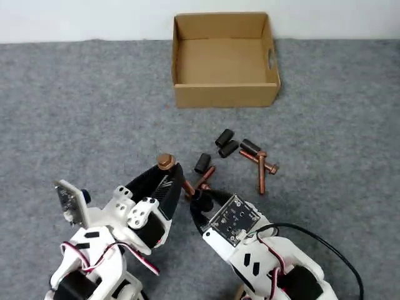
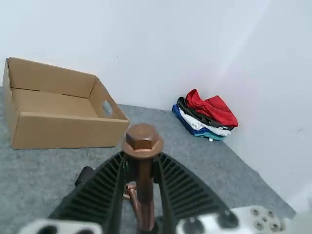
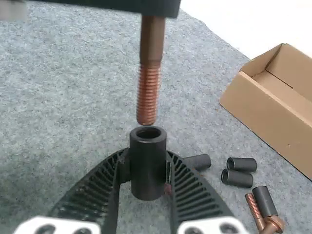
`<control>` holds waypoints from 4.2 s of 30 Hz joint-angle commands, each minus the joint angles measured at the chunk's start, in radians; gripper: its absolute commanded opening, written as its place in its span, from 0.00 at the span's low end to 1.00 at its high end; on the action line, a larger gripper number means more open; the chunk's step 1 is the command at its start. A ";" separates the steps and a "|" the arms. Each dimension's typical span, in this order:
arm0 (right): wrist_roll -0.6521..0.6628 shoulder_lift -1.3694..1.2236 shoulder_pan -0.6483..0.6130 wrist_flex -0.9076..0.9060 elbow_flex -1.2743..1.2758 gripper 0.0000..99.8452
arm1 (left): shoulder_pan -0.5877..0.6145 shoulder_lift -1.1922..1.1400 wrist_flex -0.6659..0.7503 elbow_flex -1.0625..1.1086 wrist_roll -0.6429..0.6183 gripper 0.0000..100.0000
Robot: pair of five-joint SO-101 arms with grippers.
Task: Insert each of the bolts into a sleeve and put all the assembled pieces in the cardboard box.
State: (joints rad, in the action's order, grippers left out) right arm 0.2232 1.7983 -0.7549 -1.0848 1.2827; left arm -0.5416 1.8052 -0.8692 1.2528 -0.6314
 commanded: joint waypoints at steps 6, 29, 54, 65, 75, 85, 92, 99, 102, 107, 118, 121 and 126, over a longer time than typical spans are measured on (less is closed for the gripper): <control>0.012 0.005 -0.008 0.027 -0.014 0.01 | -0.066 0.002 0.025 0.044 -0.008 0.00; 0.012 0.007 -0.004 0.027 -0.014 0.01 | -0.163 -0.002 -0.264 0.091 0.226 0.24; -0.021 0.005 0.220 -0.024 0.012 0.01 | 0.354 0.005 -0.330 -0.016 0.301 0.00; -0.316 -0.209 0.432 -0.124 -0.222 0.01 | 0.529 0.005 -0.269 0.289 0.493 0.00; -0.353 -0.765 0.432 0.047 -0.614 0.01 | 0.617 0.005 -0.195 0.432 0.592 0.00; -0.350 -1.339 0.433 0.303 -1.046 0.01 | 0.623 0.000 -0.232 0.432 0.592 0.00; -0.253 -1.698 0.433 0.412 -1.338 0.01 | 0.628 0.000 -0.232 0.432 0.592 0.00; -0.127 -2.008 0.435 0.423 -1.620 0.01 | 0.629 0.000 -0.232 0.432 0.592 0.01; -0.084 -2.137 0.452 0.423 -1.749 0.01 | 0.629 0.000 -0.232 0.432 0.592 0.01; 0.009 -2.350 0.475 0.423 -1.949 0.01 | 0.629 -0.002 -0.232 0.432 0.592 0.01; 0.106 -2.683 0.476 0.412 -2.199 0.01 | 0.631 -0.002 -0.232 0.432 0.595 0.01; 0.135 -2.718 0.475 0.412 -2.200 0.01 | 0.631 -0.002 -0.232 0.432 0.595 0.01; 0.175 -2.766 0.484 0.400 -2.199 0.01 | 0.631 -0.002 -0.232 0.432 0.595 0.01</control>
State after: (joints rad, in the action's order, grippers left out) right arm 0.3767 -0.9651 -0.2885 -0.6905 -0.8777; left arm 0.0813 1.8021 -1.0948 1.6901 -0.0437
